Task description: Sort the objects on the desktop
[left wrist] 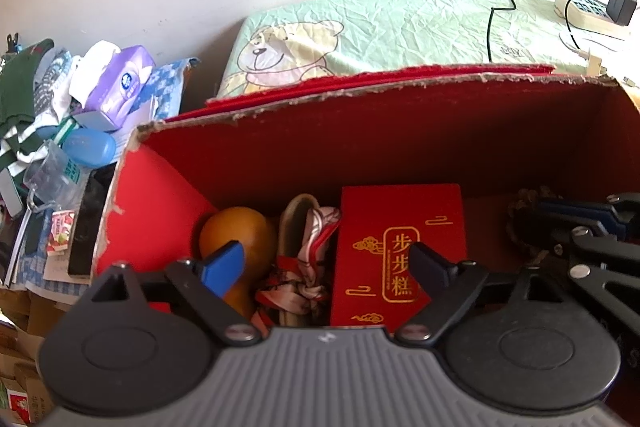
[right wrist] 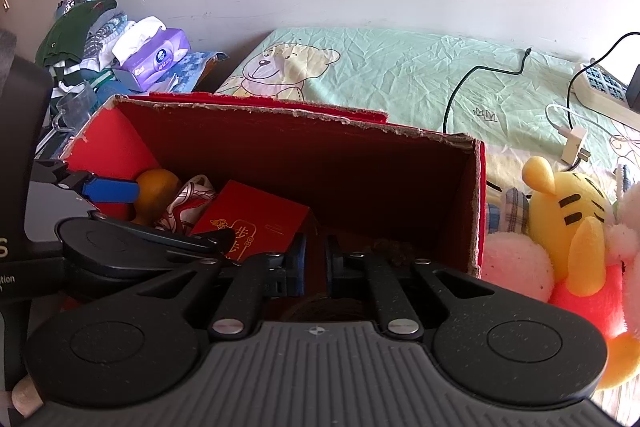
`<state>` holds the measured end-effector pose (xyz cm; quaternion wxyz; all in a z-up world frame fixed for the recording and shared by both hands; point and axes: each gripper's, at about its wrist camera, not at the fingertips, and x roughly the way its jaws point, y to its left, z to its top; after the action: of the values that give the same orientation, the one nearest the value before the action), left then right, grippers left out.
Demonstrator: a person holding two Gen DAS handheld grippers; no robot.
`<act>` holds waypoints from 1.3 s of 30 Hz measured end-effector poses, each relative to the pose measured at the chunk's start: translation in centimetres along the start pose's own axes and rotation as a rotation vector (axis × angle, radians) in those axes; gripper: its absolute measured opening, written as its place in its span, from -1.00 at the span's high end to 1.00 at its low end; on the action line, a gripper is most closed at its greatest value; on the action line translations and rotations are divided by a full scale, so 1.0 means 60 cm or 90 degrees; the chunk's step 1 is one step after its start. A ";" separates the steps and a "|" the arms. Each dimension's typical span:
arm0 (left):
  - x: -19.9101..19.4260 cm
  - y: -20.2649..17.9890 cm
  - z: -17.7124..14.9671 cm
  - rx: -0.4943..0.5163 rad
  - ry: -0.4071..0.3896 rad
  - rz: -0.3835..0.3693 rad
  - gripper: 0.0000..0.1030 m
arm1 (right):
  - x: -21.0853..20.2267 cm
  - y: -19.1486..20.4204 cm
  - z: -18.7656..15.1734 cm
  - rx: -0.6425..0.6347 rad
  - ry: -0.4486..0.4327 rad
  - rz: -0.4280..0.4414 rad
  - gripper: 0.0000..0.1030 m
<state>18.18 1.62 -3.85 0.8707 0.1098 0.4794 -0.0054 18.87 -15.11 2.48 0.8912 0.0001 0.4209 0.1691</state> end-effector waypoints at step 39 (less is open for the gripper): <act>-0.001 0.004 -0.006 -0.010 0.008 -0.010 -0.85 | -0.006 -0.001 -0.003 0.010 -0.011 0.001 0.86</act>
<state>17.87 1.94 -3.94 0.8683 0.0994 0.4858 -0.0074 18.55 -15.28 2.62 0.8946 0.0090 0.4148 0.1662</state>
